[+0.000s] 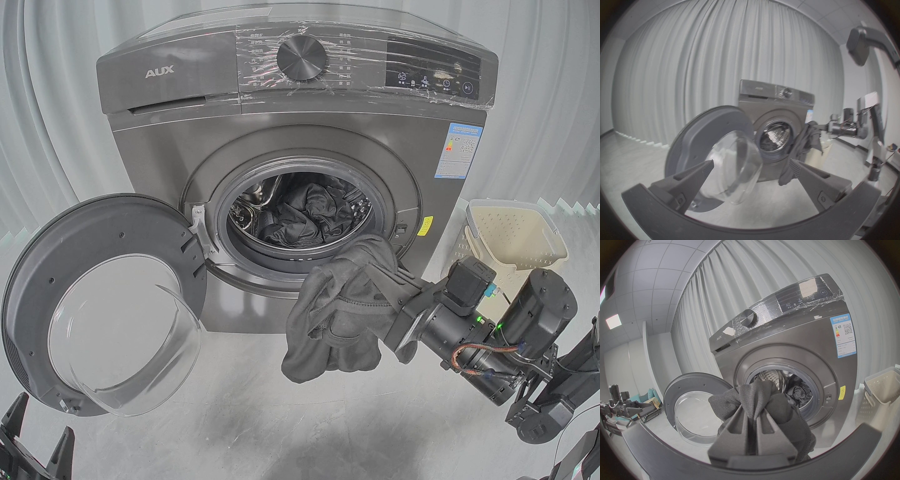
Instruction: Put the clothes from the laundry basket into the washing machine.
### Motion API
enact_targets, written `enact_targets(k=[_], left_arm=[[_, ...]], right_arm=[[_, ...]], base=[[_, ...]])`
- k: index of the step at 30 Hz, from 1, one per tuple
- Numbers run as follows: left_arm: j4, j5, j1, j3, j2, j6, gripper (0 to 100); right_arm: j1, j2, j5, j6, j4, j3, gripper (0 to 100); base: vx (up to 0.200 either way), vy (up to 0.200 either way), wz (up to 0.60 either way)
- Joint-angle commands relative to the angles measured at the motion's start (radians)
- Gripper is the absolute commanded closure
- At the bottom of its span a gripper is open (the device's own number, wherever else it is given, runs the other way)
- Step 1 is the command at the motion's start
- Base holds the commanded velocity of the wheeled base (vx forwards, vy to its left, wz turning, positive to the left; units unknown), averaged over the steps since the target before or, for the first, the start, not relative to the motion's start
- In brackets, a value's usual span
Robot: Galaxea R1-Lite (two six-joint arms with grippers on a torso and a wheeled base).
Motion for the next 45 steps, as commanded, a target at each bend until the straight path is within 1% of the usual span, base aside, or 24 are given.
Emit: enact_targets(k=[1, 2, 3, 4, 5, 6, 7, 8, 10, 12, 14, 15, 16, 22, 25, 29, 37, 40, 45], left_arm=[[-0.066, -0.232, -0.009, -0.114, 0.254, -0.074, 0], [-0.071, -0.248, -0.011, -0.116, 0.282, -0.068, 0], [-0.084, -0.287, -0.014, -0.120, 0.339, -0.050, 0], [-0.084, -0.287, -0.014, -0.120, 0.339, -0.050, 0], [-0.104, -0.332, -0.015, -0.125, 0.400, -0.024, 0], [-0.146, -0.373, -0.017, -0.126, 0.487, 0.002, 0], [-0.186, -0.392, -0.015, -0.123, 0.547, 0.018, 0], [-0.212, -0.399, -0.018, -0.122, 0.583, 0.027, 0], [-0.278, -0.407, -0.040, -0.119, 0.695, 0.048, 0], [-0.314, -0.409, -0.064, -0.120, 0.753, 0.050, 0], [-0.385, -0.407, -0.109, -0.123, 0.854, 0.051, 0], [-0.385, -0.407, -0.109, -0.123, 0.854, 0.051, 0], [-0.443, -0.407, -0.143, -0.123, 0.925, 0.053, 0], [-0.610, -0.396, -0.224, -0.149, 1.129, 0.053, 0], [-0.670, -0.396, -0.251, -0.154, 1.195, 0.055, 0], [-0.715, -0.387, -0.311, -0.165, 1.261, 0.053, 0], [-0.747, -0.383, -0.351, -0.232, 1.396, 0.055, 0], [-0.795, -0.379, -0.365, -0.252, 1.466, 0.053, 0], [-0.888, -0.355, -0.380, -0.271, 1.567, 0.053, 0]], right_arm=[[0.022, 0.016, 0.006, 0.006, 0.001, -0.082, 100], [0.022, 0.016, 0.006, 0.006, 0.001, -0.086, 100], [0.022, 0.016, 0.007, 0.008, 0.003, -0.089, 100], [0.022, 0.016, 0.007, 0.008, 0.003, -0.089, 100], [0.024, 0.016, 0.009, 0.014, 0.004, -0.090, 100], [0.024, 0.014, 0.013, 0.037, 0.004, -0.095, 100], [0.024, 0.012, 0.022, 0.052, 0.006, -0.101, 100], [0.024, 0.011, 0.029, 0.059, 0.009, -0.105, 100], [0.019, 0.012, 0.038, 0.059, 0.010, -0.122, 100], [0.014, 0.014, 0.038, 0.059, 0.012, -0.135, 100], [0.014, 0.016, 0.038, 0.060, 0.018, -0.158, 100], [0.014, 0.016, 0.038, 0.060, 0.018, -0.158, 100], [0.021, 0.017, 0.038, 0.062, 0.030, -0.171, 100], [0.022, 0.019, 0.036, 0.063, 0.061, -0.207, 100], [0.017, 0.034, 0.032, 0.063, 0.061, -0.213, 100], [0.011, 0.062, 0.025, 0.063, 0.056, -0.234, 100], [0.019, 0.083, 0.024, 0.063, 0.056, -0.267, 100], [0.022, 0.081, 0.022, 0.065, 0.055, -0.262, 100], [0.025, 0.078, 0.021, 0.065, 0.053, -0.253, 100]], base=[[0.000, 0.000, 0.00], [0.000, 0.000, 0.00], [0.000, 0.000, 0.00], [0.000, 0.000, 0.00], [0.000, 0.000, 0.00], [0.000, 0.000, 0.00], [0.000, 0.000, 0.00], [0.000, 0.000, 0.00], [0.000, 0.000, 0.00], [0.000, 0.000, 0.00], [0.000, 0.000, 0.00], [0.000, 0.000, 0.00], [0.000, 0.000, 0.00], [0.000, 0.000, 0.00], [0.000, 0.000, 0.00], [0.000, 0.000, 0.00], [0.000, 0.000, 0.00], [0.000, 0.000, 0.00], [0.000, 0.000, 0.00]])
